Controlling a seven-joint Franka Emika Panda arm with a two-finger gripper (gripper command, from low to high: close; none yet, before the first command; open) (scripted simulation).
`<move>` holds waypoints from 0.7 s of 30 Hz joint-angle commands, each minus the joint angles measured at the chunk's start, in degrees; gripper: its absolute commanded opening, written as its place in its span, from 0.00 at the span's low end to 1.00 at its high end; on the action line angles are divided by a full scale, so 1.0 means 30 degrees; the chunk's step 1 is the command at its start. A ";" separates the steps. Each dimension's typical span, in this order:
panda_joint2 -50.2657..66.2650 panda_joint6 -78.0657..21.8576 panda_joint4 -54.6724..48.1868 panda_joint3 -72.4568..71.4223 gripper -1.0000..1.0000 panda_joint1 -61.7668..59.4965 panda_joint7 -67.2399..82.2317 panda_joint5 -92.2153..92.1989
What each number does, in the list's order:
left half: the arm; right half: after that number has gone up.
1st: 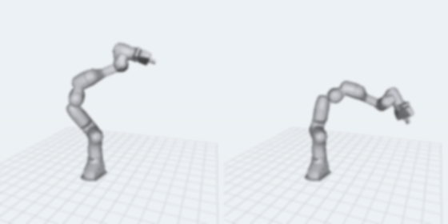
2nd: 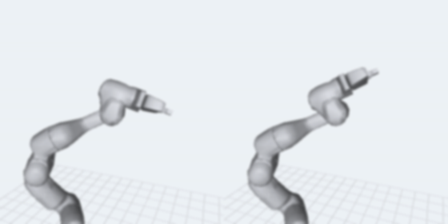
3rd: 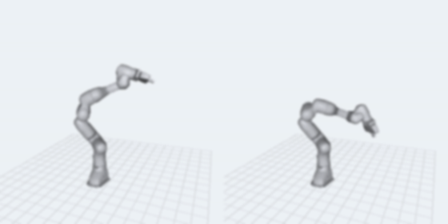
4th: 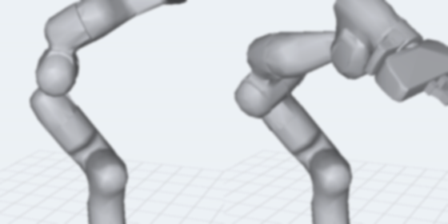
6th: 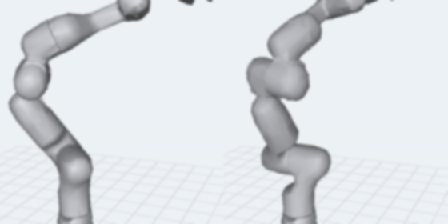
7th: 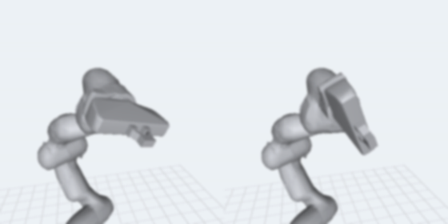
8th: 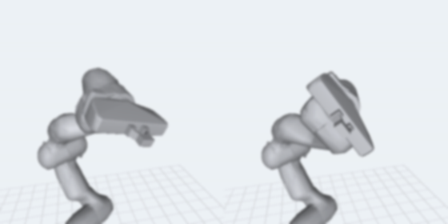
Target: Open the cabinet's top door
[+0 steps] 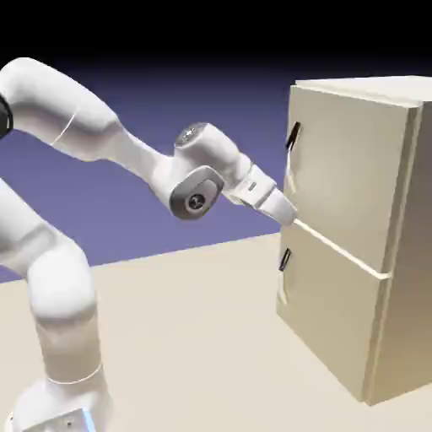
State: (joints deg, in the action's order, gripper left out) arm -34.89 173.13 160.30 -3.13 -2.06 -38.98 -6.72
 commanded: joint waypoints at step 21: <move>-0.5785 -0.2271 -0.1810 -0.8122 0.50 -0.7137 0.9027 -1.7447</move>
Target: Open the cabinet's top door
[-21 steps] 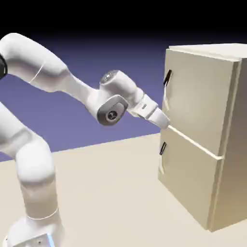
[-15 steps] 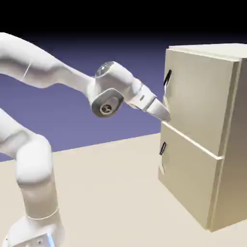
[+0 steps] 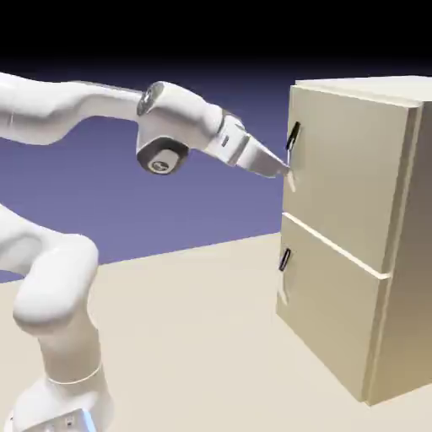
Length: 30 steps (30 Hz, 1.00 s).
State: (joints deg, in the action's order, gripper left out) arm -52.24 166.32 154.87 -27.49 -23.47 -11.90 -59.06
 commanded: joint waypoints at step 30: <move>-0.8264 -0.3245 -0.2585 -1.1603 0.50 -1.0196 1.2896 -2.4923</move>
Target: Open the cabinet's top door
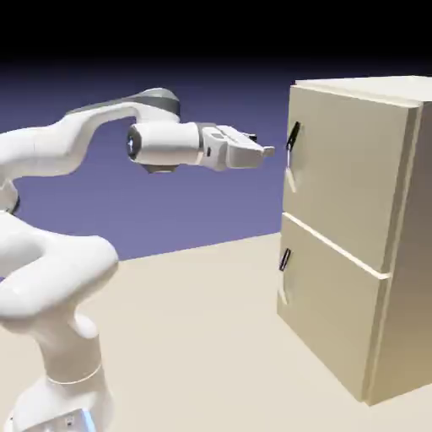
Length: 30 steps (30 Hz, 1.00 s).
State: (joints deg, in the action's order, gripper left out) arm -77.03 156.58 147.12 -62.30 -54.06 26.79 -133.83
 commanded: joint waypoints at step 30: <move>-0.1529 -1.4045 0.6854 0.4695 0.00 0.0397 0.6107 -0.1252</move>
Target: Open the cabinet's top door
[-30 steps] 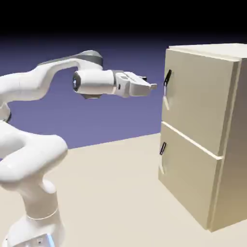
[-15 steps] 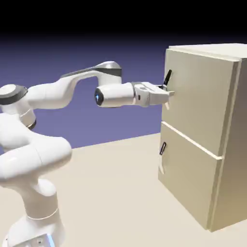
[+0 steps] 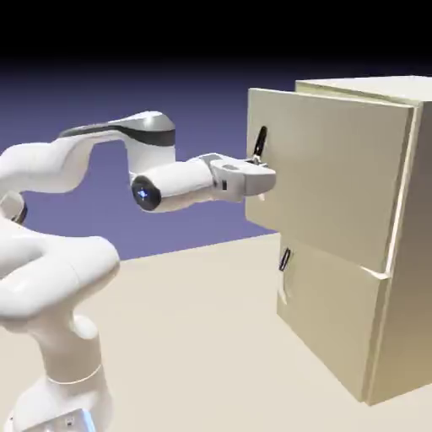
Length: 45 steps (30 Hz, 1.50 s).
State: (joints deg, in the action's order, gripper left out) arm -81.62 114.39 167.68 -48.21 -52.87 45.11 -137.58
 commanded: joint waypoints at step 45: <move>2.4976 -2.4223 -1.4384 1.5226 0.00 -0.5804 1.4821 2.7858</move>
State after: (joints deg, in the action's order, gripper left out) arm -6.69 41.68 124.53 -2.53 -70.30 89.61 -53.96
